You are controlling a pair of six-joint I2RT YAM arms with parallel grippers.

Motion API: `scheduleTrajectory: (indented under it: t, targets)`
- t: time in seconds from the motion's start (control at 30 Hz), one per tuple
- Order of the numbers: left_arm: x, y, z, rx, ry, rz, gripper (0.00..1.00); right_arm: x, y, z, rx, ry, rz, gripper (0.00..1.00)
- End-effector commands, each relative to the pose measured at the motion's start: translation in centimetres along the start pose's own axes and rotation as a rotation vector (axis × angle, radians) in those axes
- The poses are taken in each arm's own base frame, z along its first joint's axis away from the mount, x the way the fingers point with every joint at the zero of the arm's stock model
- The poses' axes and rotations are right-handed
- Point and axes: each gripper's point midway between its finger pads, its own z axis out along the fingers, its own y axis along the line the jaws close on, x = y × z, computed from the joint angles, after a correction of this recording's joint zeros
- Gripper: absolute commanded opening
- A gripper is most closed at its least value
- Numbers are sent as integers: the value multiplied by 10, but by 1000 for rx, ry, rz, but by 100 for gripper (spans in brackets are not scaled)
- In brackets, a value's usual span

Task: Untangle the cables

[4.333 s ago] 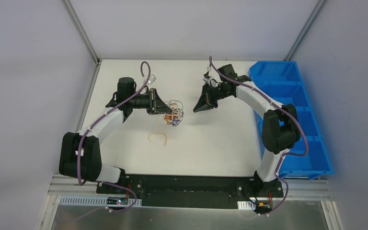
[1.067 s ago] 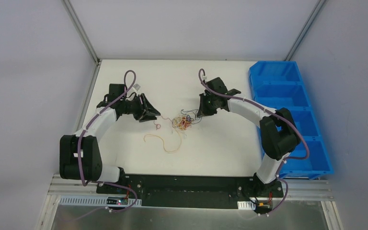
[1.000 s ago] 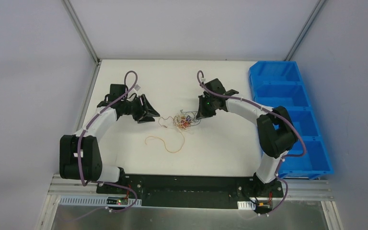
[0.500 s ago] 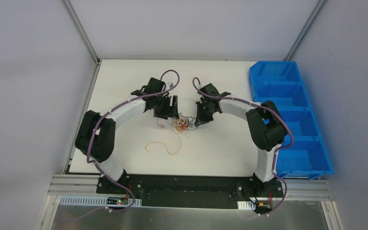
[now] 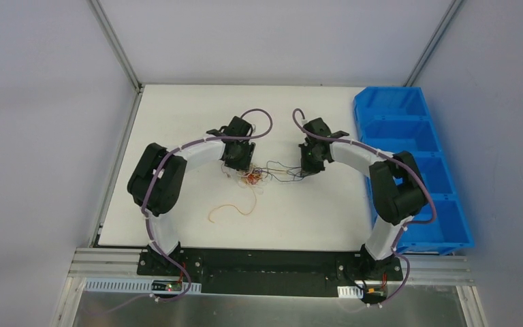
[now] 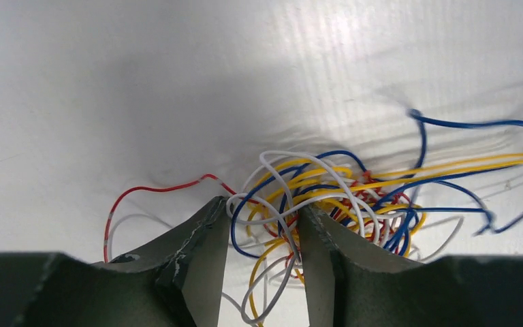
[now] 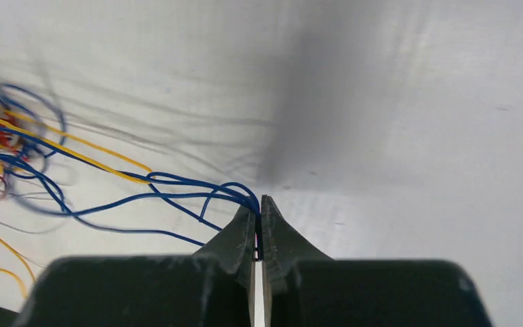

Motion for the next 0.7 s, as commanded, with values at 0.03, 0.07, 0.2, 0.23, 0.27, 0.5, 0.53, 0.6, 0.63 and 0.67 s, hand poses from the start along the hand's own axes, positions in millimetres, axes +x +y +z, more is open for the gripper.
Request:
scheduleTrajectory:
  t: [0.03, 0.07, 0.2, 0.23, 0.27, 0.5, 0.53, 0.6, 0.63, 0.67]
  targets:
    - [32, 102, -26, -257, 104, 27, 38, 4, -85, -47, 229, -34, -20, 0]
    - [33, 112, -30, -250, 107, 14, 33, 3, -93, -55, 241, -42, -17, 0]
    - [43, 155, -45, -261, 146, -18, 13, -9, -115, -86, 268, -99, -7, 0]
    - [47, 165, -47, -258, 161, -36, 11, -12, -121, -94, 274, -116, -2, 0]
    - [52, 174, -49, -260, 178, -50, 11, -17, -125, -104, 278, -136, 3, 0]
    - [80, 207, -55, -238, 235, -116, 18, -50, -134, -168, 231, -297, 23, 0]
    - [84, 208, -55, -233, 241, -124, 17, -53, -132, -177, 228, -316, 19, 0]
    - [90, 214, -54, -232, 252, -146, 14, -59, -119, -192, 162, -356, 7, 0]
    - [91, 215, -54, -227, 255, -154, 12, -62, -111, -200, 121, -378, -2, 0]
    - [92, 215, -54, -221, 253, -160, 8, -64, -105, -206, 85, -394, -8, 0]
